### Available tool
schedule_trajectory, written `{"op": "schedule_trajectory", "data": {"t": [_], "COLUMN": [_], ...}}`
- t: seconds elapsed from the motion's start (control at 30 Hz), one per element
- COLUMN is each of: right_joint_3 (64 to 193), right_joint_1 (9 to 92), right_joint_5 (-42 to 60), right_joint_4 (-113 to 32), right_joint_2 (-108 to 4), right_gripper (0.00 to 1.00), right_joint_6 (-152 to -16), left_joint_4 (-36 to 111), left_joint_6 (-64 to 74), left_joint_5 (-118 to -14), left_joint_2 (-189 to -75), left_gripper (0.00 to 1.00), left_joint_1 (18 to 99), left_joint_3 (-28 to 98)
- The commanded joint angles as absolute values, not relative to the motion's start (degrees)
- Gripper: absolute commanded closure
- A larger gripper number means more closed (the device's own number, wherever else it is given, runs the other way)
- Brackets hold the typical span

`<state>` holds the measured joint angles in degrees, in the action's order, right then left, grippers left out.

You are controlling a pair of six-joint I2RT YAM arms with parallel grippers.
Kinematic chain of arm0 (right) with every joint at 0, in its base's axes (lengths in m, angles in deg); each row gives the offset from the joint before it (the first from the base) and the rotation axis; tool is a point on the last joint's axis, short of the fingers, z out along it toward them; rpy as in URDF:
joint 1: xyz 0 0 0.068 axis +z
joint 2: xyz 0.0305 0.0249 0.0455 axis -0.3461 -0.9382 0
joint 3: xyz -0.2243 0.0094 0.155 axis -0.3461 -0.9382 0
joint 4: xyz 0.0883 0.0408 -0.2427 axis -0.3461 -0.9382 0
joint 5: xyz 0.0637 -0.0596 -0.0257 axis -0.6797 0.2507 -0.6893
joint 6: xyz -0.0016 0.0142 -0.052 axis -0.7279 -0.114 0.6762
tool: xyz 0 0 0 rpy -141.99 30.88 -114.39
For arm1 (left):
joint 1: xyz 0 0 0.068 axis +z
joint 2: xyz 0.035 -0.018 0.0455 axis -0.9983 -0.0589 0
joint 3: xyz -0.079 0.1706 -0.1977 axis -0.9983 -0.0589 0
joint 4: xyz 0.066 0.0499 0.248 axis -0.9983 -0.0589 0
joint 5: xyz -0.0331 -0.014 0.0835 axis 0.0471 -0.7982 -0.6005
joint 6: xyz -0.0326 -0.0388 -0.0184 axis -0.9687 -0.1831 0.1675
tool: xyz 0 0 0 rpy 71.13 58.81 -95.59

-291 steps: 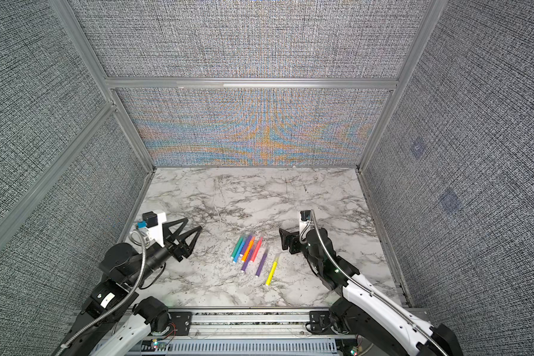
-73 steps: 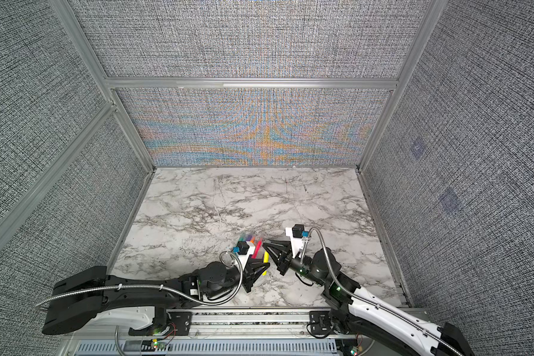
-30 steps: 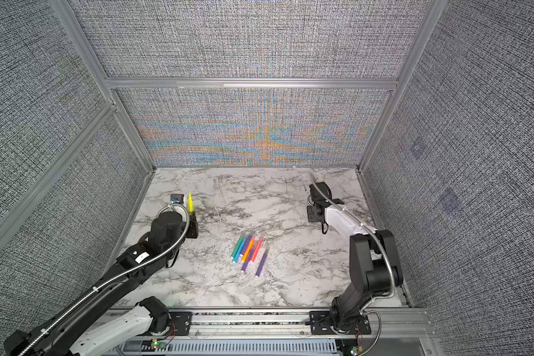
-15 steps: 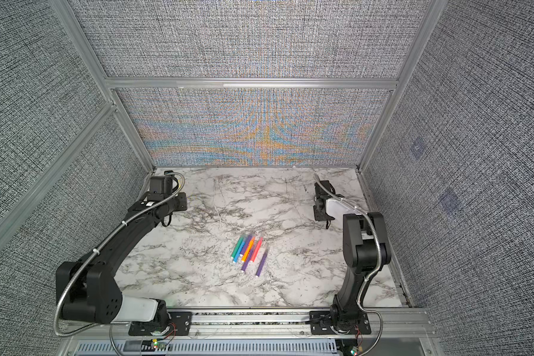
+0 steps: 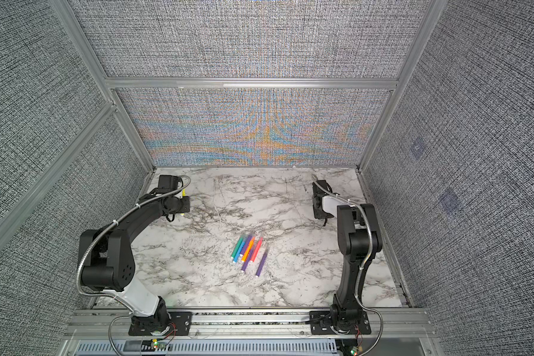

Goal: Remove pen caps from pens
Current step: Place the pen cap to the middle-right of the table, then place the pen at the middle-left of the table.

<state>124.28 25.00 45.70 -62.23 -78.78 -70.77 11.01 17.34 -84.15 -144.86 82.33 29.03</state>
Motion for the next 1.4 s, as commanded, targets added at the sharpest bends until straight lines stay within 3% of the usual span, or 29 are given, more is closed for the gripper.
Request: {"op": "schedule_trajectory", "data": {"t": [0.0,0.1,0.2,0.73,0.87,1.13,1.37], "right_joint_3": [124.3,124.0,123.6,120.5,119.0,117.2,117.1], "right_joint_1": [25.0,24.9,24.9,24.2,24.2,24.3,24.6], "right_joint_5": [44.0,42.6,41.8,34.8,32.0,28.2,27.9], "right_joint_4": [-64.4,-64.3,-64.1,-61.6,-60.9,-60.3,-60.3], "right_joint_2": [-79.3,-79.1,-78.5,-70.8,-65.7,-61.7,-61.6], "right_gripper": [0.79,0.60,0.54,0.53,0.52,0.52,0.52], "right_joint_6": [-70.6,-70.6,-70.7,-71.3,-71.9,-72.7,-72.9], "left_joint_4": [10.1,10.1,10.7,5.4,3.7,0.9,0.8], "left_joint_6": [18.5,18.5,18.4,19.7,19.9,20.5,20.3], "left_joint_5": [-84.5,-84.6,-83.9,-85.2,-85.4,-85.3,-85.5], "left_joint_2": [-145.8,-146.8,-147.1,-153.0,-153.8,-154.7,-154.2], "left_gripper": [0.97,0.97,0.97,0.90,0.85,0.66,0.64], "left_joint_1": [82.4,82.4,82.4,82.4,82.4,82.4,82.3], "left_joint_3": [29.8,29.4,28.9,33.0,34.0,35.2,34.9]}}
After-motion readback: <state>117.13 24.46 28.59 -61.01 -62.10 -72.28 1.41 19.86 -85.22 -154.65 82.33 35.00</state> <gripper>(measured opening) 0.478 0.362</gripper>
